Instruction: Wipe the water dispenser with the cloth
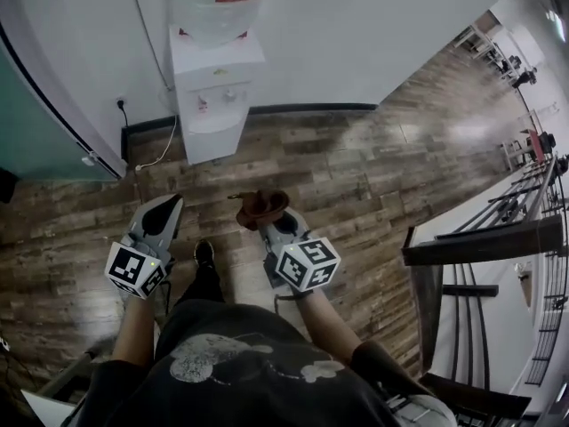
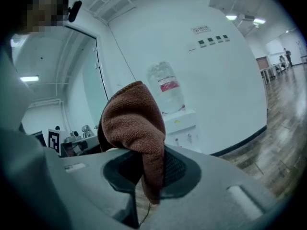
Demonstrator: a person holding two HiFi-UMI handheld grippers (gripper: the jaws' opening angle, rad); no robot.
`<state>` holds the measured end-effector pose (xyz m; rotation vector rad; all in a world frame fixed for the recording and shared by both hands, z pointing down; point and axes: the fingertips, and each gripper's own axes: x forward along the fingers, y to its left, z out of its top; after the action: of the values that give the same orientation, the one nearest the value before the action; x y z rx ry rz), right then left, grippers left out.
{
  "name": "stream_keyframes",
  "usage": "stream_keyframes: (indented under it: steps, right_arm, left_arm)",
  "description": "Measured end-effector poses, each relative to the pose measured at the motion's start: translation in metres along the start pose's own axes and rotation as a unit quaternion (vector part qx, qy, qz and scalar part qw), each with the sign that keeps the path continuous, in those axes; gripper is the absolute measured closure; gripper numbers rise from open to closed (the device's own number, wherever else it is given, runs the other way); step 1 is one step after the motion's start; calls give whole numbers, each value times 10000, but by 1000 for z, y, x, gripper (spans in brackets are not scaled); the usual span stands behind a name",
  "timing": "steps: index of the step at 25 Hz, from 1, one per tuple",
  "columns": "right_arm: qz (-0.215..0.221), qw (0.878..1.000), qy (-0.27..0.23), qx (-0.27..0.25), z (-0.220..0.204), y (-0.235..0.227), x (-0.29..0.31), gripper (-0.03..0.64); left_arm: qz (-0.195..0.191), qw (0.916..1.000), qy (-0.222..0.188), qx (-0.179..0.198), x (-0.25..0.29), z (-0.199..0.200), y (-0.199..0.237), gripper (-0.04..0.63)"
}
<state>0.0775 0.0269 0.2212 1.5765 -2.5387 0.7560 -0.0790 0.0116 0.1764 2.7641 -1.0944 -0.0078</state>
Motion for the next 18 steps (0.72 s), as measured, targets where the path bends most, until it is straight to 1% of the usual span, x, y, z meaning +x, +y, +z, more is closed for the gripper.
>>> stream_keyframes:
  steps: [2,4,8,14,18]
  right_arm:
    - [5,10000,19,-26,16,0,33,560]
    - [28,9999,115,-34,23,4,65,560]
    - [101,9996,241,-115,29,13,112,560]
    - [49,9988,463,-120,29,2,151,560]
    - [197,9989,413,-129,45,-13,186,560]
  left_arm:
    - [-49,10000,9,58,16,11,24,578]
    - [-68,9999,-45,94,26,14,49,578]
    - [4,9999,-155,15,41,14,91,578]
    - [69,9998,-68,-153,63,7,127,578]
    - [262,9996,-67,-112,81,4,147,578]
